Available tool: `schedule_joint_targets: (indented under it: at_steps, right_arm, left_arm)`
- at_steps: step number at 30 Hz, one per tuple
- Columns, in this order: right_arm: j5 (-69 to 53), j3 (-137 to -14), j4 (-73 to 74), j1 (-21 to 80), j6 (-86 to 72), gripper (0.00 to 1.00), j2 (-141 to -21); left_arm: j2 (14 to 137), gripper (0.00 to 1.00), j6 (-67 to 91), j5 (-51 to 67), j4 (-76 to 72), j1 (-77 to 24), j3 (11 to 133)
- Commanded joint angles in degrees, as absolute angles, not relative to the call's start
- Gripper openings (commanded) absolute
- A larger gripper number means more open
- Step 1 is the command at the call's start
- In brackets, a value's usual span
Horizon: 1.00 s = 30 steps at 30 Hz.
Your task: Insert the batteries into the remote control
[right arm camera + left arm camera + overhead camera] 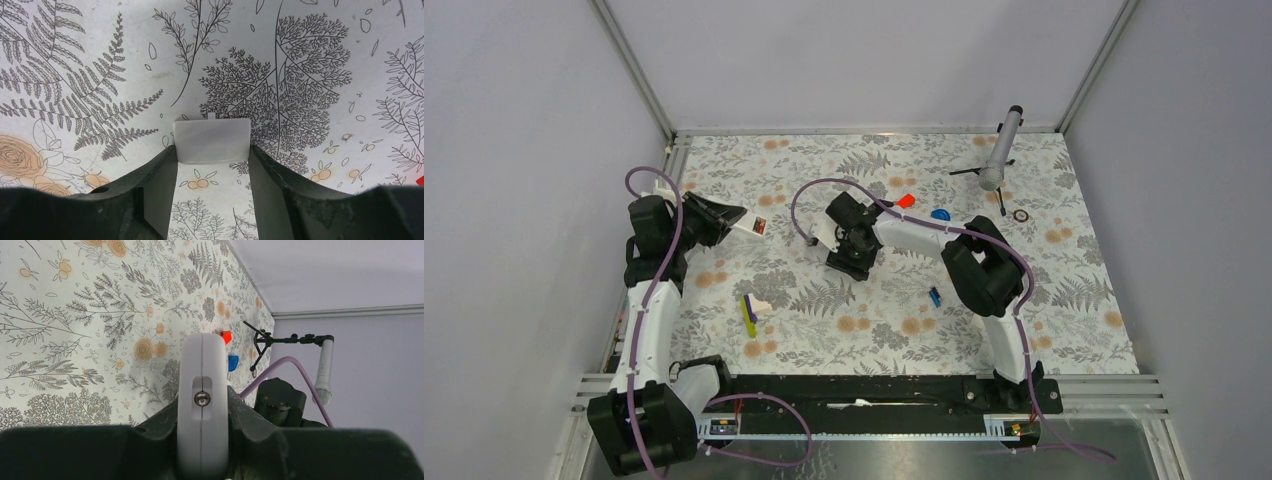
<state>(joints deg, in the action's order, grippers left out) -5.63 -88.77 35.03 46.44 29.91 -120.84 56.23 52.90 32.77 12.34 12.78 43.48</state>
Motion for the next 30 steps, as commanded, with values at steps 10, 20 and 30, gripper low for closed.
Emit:
schedule_joint_targets:
  at_steps: [10,20,30]
  right_arm:
    - [-5.68,-84.90,30.67,44.05,19.28,0.51,-109.48]
    - [-7.26,-70.48,20.20,43.56,10.34,0.53,-87.17]
    - [-13.61,-61.21,18.56,43.72,2.29,0.51,-70.22]
  left_arm:
    - [56.25,0.00,55.44,34.97,0.45,8.67,38.16]
    - [63.25,0.00,56.02,30.07,-18.49,-7.96,33.72]
    - [72.05,0.00,55.59,27.60,-33.98,-21.23,36.50]
